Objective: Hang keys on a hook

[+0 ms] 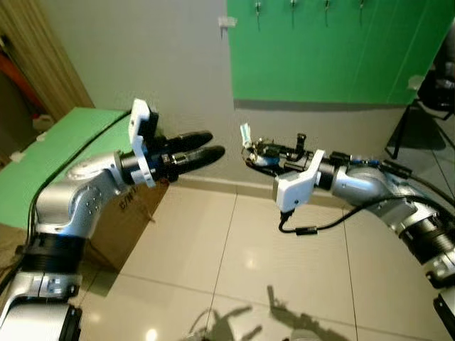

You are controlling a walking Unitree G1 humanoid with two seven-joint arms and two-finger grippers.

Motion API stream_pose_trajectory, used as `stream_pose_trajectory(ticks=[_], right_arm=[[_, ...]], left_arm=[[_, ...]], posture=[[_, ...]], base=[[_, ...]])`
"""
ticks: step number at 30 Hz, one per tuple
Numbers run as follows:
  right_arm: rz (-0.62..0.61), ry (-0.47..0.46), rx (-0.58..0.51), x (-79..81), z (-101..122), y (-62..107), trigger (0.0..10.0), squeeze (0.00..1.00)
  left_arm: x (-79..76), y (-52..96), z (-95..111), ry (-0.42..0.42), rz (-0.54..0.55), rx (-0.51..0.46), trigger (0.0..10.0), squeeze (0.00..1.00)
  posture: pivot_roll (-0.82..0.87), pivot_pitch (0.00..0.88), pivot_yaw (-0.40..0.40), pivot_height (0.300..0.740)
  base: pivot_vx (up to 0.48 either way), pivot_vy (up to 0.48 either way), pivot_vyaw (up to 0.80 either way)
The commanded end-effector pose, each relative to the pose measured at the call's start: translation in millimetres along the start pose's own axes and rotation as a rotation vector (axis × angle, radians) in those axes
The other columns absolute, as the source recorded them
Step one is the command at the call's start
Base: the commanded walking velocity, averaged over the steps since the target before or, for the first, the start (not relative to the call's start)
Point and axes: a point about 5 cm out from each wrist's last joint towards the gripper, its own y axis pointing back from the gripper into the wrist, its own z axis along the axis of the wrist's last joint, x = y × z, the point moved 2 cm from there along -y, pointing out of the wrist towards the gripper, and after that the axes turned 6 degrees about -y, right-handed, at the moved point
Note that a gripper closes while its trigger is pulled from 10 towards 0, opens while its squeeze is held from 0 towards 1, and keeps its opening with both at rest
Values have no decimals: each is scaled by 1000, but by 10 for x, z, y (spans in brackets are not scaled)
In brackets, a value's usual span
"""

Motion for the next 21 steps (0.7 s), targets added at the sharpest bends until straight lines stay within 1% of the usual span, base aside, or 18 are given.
stream_pose_trajectory(ticks=[1, 5, 8, 12, 15, 18, 19, 21], right_arm=[[-36, -10, -27, -89, 50, -9, 0, 0], [-48, -26, -39, -110, 74, -8, 0, 0], [-75, -70, -60, -151, 114, -7, 0, 0], [-82, -81, -67, -166, 129, -10, 0, 0], [-83, -94, -85, -184, 171, -25, 0, 0], [-83, -97, -93, -186, 191, -35, 0, 0], [-81, -102, -99, -182, 208, -41, 0, 0], [-79, -105, -102, -176, 216, -46, 0, 0]], left_arm=[[57, 15, -2, 56, 15, -20, 10000, 0], [80, 2, -33, 86, 19, -24, 10000, 0], [77, -35, -116, 128, -7, -2, 10000, 0], [77, -53, -151, 145, -18, 14, 10000, 0], [52, -118, -222, 145, -58, 53, 10000, 0], [44, -151, -214, 149, -72, 52, 10000, 0], [29, -178, -182, 161, -92, 35, 10000, 0], [24, -190, -168, 164, -98, 30, 10000, 0]], posture=[[-257, 0, 123, 740], [-258, 0, 121, 740], [-261, 1, 119, 740], [-262, 3, 119, 740], [-264, 6, 119, 740], [-265, 6, 119, 740], [-266, 6, 120, 740], [-266, 7, 120, 740]], base=[[0, 0, 0], [0, 0, 0], [0, 0, 0], [0, 0, 0], [0, 0, 0], [0, 0, 0], [0, 0, 0], [0, 0, 0]])
